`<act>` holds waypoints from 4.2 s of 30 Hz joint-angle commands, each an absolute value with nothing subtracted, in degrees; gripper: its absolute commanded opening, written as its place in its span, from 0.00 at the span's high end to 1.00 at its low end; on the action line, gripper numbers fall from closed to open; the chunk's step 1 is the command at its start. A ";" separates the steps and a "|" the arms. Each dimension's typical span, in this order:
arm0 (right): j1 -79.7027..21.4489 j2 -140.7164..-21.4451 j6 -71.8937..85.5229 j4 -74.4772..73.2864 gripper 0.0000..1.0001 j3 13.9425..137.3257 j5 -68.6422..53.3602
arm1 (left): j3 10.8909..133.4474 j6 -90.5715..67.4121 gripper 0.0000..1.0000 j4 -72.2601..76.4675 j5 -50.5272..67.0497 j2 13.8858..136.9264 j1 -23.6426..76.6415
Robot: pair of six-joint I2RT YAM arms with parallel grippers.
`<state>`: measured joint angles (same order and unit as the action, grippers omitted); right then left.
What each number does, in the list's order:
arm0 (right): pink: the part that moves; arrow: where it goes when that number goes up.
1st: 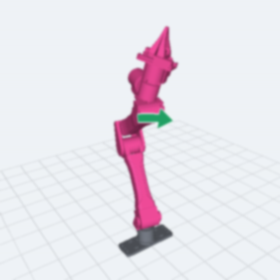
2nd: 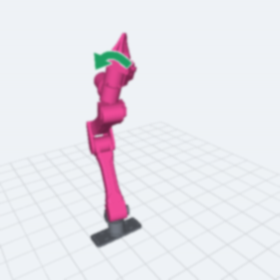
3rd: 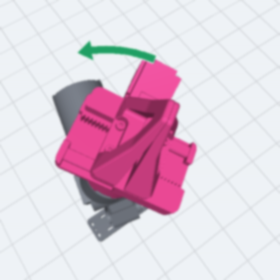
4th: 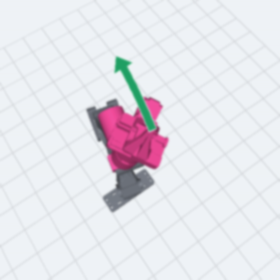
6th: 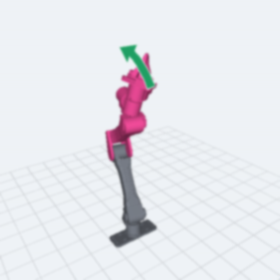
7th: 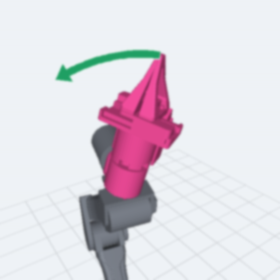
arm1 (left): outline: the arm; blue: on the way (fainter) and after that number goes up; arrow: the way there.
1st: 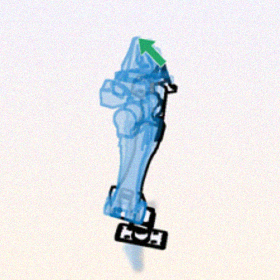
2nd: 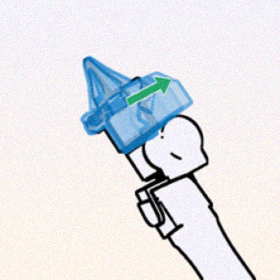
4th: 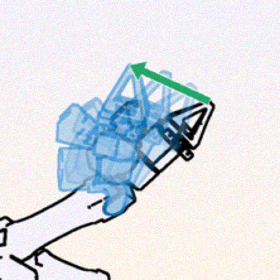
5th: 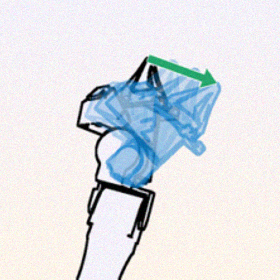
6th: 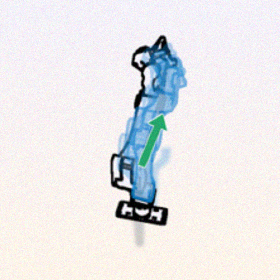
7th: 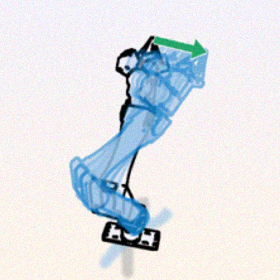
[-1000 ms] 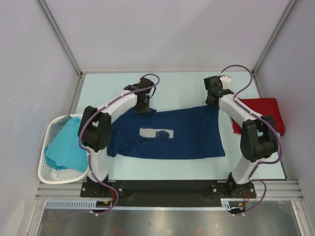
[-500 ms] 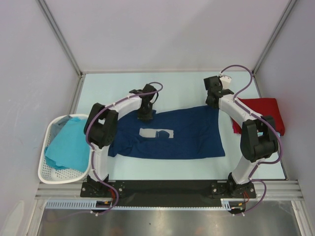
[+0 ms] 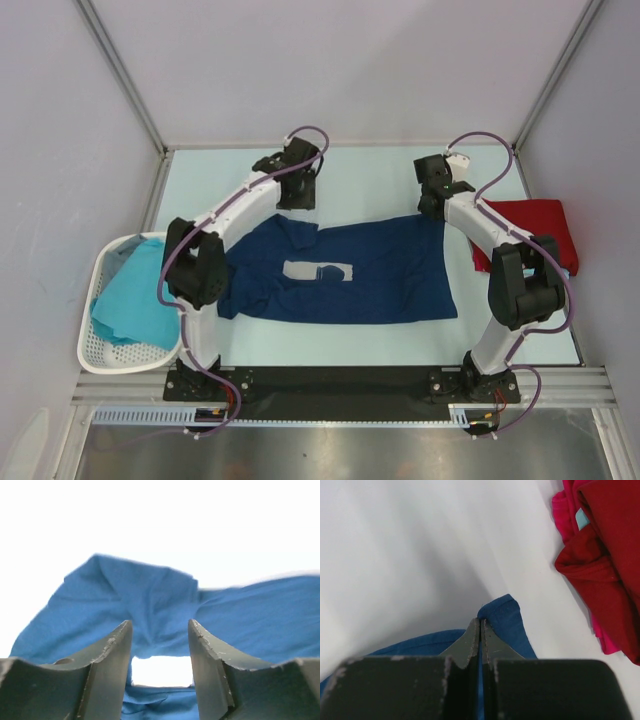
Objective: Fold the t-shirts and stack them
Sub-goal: Grap the side of the flattened tshirt furthest away from the robot with both arms
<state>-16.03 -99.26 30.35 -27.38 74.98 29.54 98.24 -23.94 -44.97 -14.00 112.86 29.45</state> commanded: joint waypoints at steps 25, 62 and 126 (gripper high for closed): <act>-16.17 -98.53 30.41 -25.14 1.00 74.62 30.41 | 114.90 -23.29 0.58 -50.45 -8.88 130.00 28.74; -17.40 -97.91 30.32 -25.14 1.00 73.92 31.20 | 106.79 -23.12 0.62 -46.58 -10.20 122.96 31.90; -17.75 -97.12 30.23 -24.43 1.00 72.42 31.20 | 105.38 -22.94 0.69 -47.99 -10.37 127.44 33.05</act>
<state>-17.43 -99.20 30.35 -25.78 72.31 29.54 104.36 -23.44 -47.55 -10.33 126.54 32.88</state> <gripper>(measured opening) 0.010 0.335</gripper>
